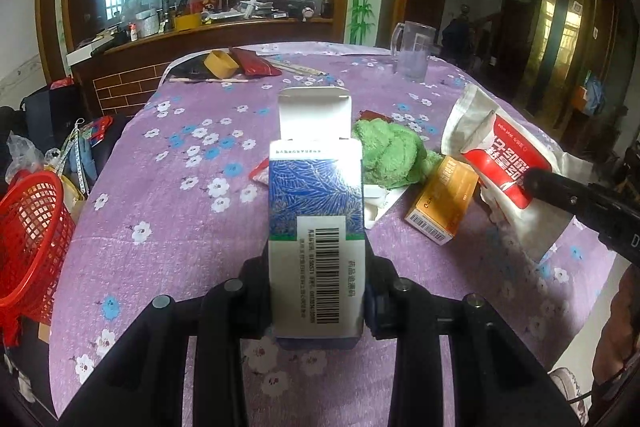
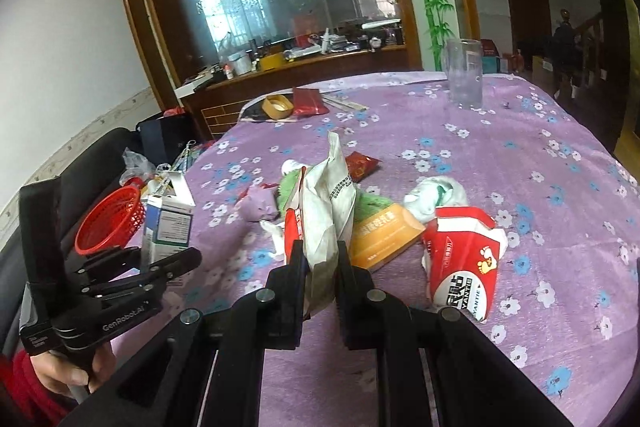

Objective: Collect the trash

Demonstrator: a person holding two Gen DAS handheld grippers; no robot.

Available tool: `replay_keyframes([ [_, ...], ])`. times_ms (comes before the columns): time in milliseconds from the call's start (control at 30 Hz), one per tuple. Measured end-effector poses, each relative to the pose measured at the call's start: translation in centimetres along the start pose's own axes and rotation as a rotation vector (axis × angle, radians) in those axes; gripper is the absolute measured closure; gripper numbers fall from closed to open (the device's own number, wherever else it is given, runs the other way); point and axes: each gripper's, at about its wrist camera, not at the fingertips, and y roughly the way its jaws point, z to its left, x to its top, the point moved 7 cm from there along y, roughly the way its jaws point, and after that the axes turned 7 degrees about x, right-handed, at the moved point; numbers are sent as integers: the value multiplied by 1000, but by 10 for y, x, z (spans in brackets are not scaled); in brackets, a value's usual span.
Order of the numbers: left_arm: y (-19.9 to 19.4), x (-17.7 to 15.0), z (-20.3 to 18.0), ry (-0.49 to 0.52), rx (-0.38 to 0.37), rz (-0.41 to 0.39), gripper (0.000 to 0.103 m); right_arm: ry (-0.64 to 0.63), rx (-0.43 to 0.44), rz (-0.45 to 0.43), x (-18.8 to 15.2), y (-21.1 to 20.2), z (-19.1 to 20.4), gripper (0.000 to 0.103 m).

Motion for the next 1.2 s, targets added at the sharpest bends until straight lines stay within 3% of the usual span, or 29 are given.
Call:
replay_keyframes([
  [700, -5, -3, -4, 2, 8, 6, 70, 9, 0, -14, -9, -15, -2, 89],
  [1200, -12, -9, 15, -19, 33, 6, 70, -18, 17, 5, -15, -11, 12, 89],
])
